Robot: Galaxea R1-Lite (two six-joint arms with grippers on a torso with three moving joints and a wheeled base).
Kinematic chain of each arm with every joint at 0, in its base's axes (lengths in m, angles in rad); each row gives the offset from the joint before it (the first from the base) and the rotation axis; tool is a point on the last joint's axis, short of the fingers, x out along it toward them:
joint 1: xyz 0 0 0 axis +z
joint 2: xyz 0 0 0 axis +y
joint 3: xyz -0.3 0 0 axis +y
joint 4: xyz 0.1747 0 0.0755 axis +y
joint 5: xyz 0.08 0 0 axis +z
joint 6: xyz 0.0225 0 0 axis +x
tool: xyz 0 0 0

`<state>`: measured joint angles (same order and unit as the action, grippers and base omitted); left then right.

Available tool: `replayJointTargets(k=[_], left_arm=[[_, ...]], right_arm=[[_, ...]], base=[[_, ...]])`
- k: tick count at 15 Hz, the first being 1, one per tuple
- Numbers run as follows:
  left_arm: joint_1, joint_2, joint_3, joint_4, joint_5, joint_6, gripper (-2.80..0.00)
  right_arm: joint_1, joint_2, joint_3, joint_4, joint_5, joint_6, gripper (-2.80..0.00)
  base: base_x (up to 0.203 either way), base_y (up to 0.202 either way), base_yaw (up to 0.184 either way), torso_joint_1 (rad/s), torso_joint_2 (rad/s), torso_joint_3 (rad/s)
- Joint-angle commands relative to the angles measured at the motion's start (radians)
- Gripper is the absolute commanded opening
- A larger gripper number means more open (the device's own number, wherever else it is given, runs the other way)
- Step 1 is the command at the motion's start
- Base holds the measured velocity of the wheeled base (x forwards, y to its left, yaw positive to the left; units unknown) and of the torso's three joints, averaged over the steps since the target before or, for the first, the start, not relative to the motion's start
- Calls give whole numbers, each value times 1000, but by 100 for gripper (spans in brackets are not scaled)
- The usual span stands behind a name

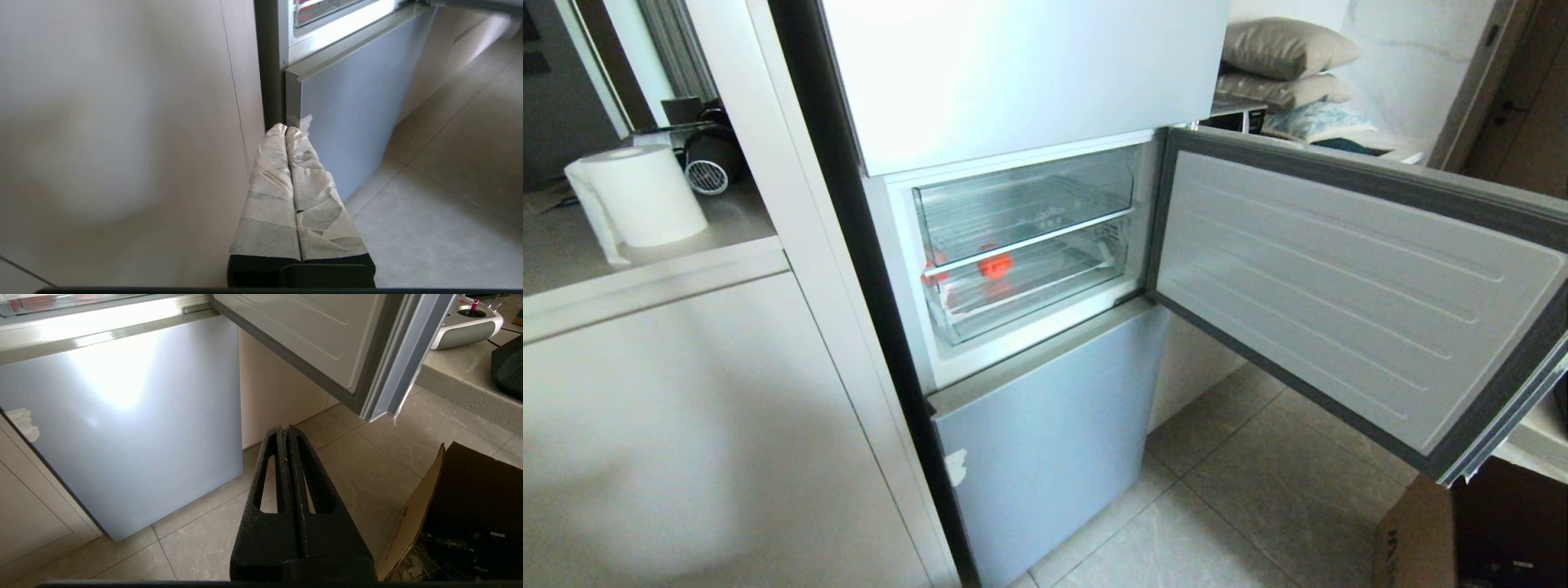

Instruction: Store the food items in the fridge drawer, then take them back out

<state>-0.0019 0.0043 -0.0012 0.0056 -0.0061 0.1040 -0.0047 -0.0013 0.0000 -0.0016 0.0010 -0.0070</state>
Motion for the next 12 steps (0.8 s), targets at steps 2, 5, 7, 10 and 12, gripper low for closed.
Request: replayJointTargets(k=[2, 5, 7, 10, 12], left_arm=[[-1, -3, 1, 2, -30, 47, -280], [0, -3, 1, 3, 4, -49, -280], [0, -3, 1, 1, 8, -76, -280], [0, -3, 1, 1, 8, -76, -280], [0, -3, 1, 1, 8, -76, -280]], right_arm=[[0, 0, 0, 0, 1, 0, -280], [0, 0, 0, 0, 1, 1, -280], [0, 0, 0, 0, 1, 1, -280], [0, 0, 0, 0, 1, 2, -280], [0, 0, 0, 0, 1, 2, -280]], base=[[0, 0, 0, 0, 0, 0], [-2, 0, 20, 1, 2, 2], [-3, -5, 145, -4, 2, 1], [-1, -10, 178, 7, 2, 3], [-1, -9, 176, 4, 1, 1]])
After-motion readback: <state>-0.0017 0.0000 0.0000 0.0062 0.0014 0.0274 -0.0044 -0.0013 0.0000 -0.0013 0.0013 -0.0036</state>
